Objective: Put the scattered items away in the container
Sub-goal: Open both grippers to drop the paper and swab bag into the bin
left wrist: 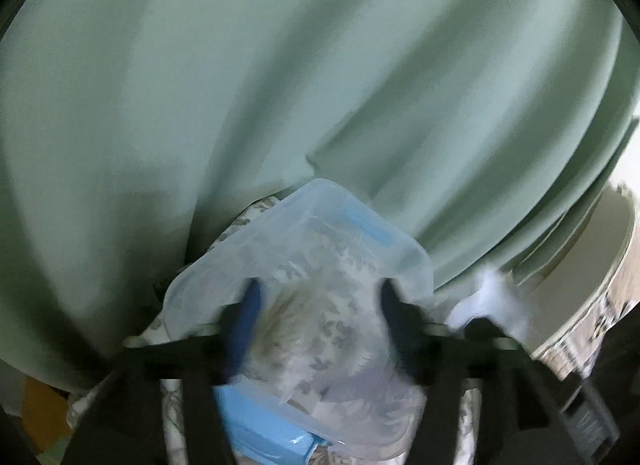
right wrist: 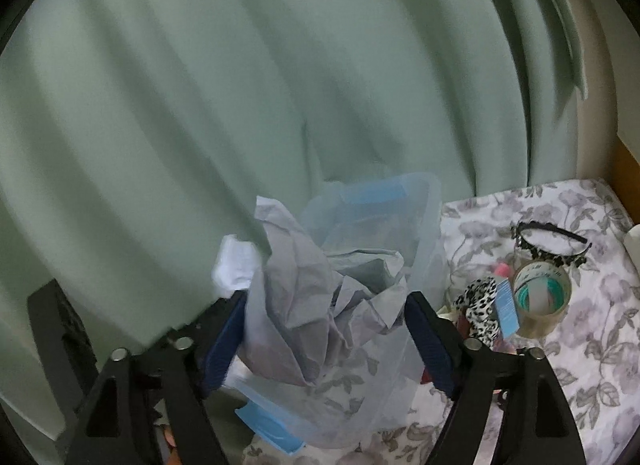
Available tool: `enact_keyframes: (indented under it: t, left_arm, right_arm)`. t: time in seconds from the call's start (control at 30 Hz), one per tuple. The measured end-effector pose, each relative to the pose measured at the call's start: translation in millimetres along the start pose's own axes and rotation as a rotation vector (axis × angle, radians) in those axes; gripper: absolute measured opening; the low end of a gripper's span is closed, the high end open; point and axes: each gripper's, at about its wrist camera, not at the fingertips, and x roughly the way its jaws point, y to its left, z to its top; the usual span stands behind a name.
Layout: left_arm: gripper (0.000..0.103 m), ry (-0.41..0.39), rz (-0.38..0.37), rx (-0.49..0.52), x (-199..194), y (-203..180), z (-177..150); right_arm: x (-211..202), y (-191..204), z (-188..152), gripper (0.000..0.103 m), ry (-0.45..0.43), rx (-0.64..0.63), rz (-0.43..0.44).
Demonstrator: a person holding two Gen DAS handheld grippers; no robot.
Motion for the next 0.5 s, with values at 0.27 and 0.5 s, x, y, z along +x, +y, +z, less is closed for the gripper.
enact_keyframes:
  t: [0.27,0.5]
  left_arm:
    - [0.078,0.02,-0.016,-0.023,0.8,2.3,1.4]
    - [0.086,0.017,-0.006,0.046,-21.2,-17.2,-5.6]
  right_arm:
    - [-6.7,7.2,-5.8,0.101,0.003,-0.015,-0.011]
    - [-30.6,7.6,-6.4,0.103,-0.018,-0.027,-0.026]
